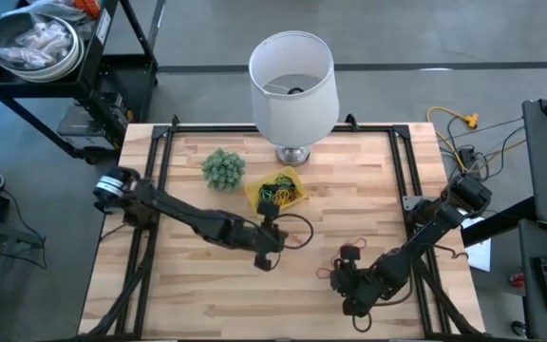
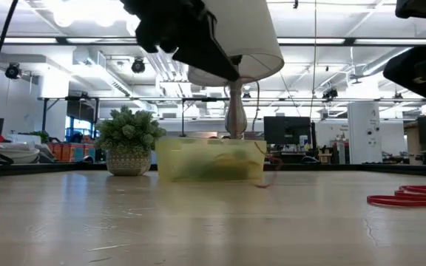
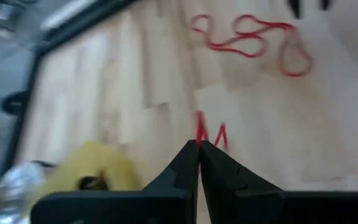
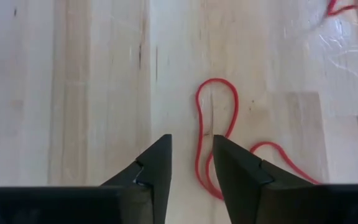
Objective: Pick and place rubber bands into bin
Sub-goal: Put the top left red rubber band into the yellow bin
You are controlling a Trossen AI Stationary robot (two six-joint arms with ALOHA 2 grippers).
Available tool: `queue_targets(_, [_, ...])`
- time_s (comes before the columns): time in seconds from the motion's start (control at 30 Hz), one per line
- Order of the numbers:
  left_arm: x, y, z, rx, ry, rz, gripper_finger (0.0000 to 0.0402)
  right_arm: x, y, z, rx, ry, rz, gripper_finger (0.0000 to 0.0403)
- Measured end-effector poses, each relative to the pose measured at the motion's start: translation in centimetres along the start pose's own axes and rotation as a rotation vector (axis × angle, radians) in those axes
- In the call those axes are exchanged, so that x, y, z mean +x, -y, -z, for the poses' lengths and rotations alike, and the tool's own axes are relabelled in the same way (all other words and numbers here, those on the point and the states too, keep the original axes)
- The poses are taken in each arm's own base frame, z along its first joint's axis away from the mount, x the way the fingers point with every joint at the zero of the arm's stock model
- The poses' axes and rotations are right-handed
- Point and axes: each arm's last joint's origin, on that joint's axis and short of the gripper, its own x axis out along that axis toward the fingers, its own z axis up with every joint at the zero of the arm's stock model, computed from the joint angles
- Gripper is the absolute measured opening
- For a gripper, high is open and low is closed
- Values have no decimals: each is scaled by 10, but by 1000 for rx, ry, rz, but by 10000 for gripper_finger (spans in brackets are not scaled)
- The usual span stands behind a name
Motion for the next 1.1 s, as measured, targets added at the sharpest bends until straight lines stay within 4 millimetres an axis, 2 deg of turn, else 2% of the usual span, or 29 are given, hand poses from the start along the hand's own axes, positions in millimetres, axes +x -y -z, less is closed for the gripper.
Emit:
queue_targets(0.23, [-15, -30, -8, 26, 24, -148, 0, 1, 0, 0, 0, 15, -2, 104])
queue_targets(0.53, [-27, -76, -5, 13, 15, -260, 0, 2, -2, 1, -2, 41, -2, 104])
queue_targets(0.8, [-22, -105, 8, -5, -53, -316, 0, 7, -2, 9, 0, 54, -14, 98])
queue_targets(1.1, [-8, -119, 32, -98, -96, -253, 0, 9, -3, 13, -4, 60, -19, 99])
